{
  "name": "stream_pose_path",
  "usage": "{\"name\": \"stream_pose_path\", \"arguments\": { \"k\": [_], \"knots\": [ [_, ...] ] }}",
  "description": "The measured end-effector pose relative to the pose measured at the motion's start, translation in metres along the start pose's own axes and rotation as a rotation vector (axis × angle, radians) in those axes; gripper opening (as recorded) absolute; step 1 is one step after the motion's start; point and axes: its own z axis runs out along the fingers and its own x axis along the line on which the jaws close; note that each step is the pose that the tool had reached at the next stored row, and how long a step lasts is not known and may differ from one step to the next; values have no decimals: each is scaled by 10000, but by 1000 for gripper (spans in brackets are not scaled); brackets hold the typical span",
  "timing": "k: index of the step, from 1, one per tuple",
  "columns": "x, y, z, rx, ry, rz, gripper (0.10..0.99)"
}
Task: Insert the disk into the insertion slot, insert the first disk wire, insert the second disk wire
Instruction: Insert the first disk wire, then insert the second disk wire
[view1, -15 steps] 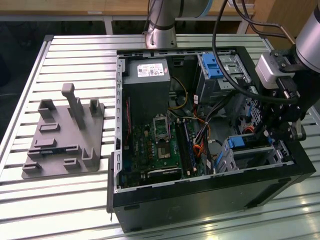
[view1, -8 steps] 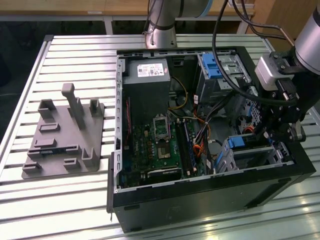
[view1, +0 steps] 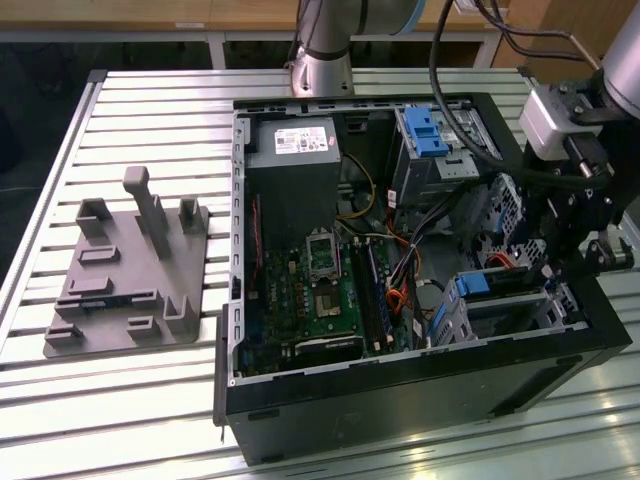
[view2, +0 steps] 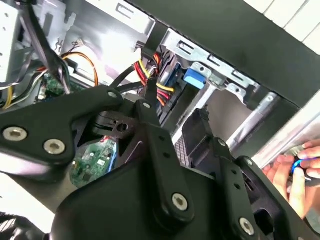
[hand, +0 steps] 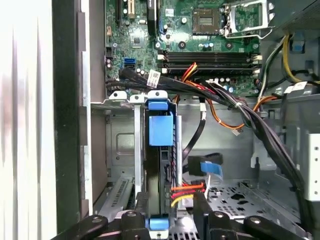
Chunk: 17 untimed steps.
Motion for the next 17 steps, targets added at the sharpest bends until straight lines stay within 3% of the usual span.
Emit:
{"name": "stream_pose_path", "arguments": {
  "k": [7, 17],
  "knots": [
    [-14, -3, -295, 2, 4, 12, 482],
    [-13, -3, -295, 2, 2, 9, 482]
  ]
}}
